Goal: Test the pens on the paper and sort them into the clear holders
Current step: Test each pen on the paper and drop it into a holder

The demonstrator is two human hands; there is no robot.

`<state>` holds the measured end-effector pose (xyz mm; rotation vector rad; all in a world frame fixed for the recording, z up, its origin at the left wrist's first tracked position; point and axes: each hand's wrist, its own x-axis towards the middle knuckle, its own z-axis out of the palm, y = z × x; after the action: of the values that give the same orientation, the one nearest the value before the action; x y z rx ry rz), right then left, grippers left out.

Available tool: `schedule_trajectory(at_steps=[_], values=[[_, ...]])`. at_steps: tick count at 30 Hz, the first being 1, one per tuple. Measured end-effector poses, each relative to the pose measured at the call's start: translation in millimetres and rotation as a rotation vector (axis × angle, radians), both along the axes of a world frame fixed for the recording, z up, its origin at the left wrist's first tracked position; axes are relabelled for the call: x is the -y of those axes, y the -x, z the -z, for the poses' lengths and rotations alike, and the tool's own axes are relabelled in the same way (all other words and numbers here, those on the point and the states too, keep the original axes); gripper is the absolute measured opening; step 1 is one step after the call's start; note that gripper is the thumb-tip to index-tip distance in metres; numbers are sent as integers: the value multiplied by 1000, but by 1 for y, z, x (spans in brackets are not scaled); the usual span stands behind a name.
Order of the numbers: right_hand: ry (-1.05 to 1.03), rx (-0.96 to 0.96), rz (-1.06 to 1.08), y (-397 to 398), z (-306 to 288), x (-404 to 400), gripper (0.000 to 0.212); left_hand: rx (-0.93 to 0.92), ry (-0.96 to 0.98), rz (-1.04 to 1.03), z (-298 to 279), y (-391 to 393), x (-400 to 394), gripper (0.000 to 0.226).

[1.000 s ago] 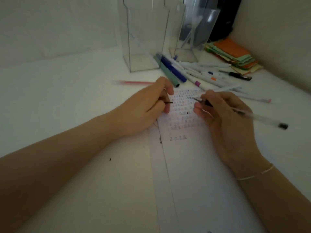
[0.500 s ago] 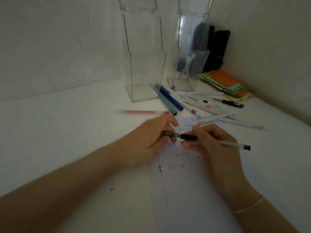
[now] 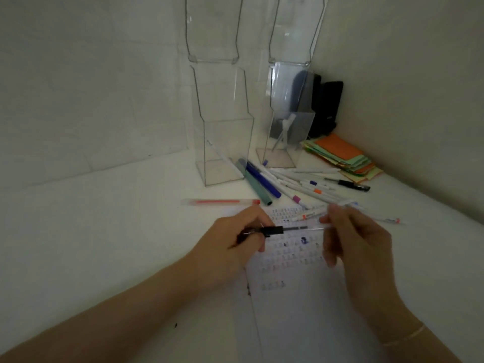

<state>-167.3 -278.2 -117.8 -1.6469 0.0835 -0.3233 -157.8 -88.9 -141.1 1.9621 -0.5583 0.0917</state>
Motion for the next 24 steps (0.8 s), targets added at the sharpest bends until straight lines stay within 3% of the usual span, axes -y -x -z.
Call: schedule_trajectory(at_steps=[2,4,12,15,19,24], values=[[342,24,-41,-4,0,-8,36,-103,79,-77,0,-3,2,24],[477,65,-71,-5,-3,-18,40,-183,113,-158,1,-6,2,33],[579,392,-6,-14,1,-40,47,-295,218,-229,-1,-10,2,42],[479,243,12,-28,-2,-34,51,-279,234,-215,-2,-10,2,28],[222,-51,-9,-50,-8,-15,39,-258,292,-192,-13,-14,5,11],[-23,-282,-238,-70,-32,-1,37,-136,482,-325,-67,-46,6,10]])
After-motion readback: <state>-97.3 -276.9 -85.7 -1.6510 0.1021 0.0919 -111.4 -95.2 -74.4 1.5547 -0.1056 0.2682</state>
